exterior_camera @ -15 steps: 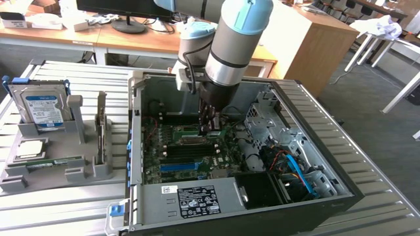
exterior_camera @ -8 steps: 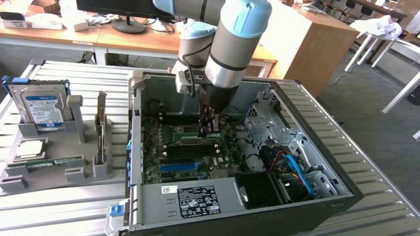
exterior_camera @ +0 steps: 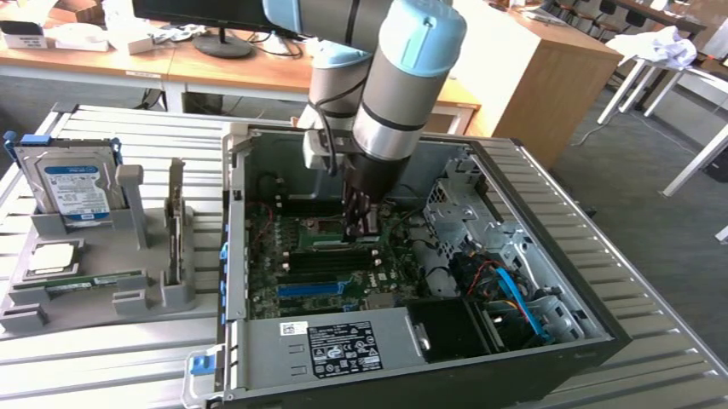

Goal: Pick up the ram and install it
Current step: 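Insert the ram into the slot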

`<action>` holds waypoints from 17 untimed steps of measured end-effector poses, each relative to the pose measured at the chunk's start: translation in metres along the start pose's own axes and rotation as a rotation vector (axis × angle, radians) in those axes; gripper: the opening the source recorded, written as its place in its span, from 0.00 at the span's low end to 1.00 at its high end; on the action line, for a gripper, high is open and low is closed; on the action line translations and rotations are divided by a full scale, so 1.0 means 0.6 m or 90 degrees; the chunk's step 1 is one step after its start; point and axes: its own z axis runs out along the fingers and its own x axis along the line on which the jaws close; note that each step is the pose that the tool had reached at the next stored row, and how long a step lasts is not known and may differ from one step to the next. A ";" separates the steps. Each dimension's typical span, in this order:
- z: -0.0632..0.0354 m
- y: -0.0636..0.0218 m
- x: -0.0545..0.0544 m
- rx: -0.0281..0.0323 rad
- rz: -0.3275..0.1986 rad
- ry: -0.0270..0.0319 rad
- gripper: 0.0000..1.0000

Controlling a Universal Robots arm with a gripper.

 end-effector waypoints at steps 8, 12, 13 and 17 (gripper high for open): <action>0.021 0.010 0.002 0.0000 0.000 -0.0001 0.12; 0.027 0.011 0.002 0.0002 0.002 -0.0001 0.12; 0.029 0.011 0.002 0.0002 0.003 -0.0001 0.12; 0.032 0.011 0.003 0.0003 0.004 0.0000 0.12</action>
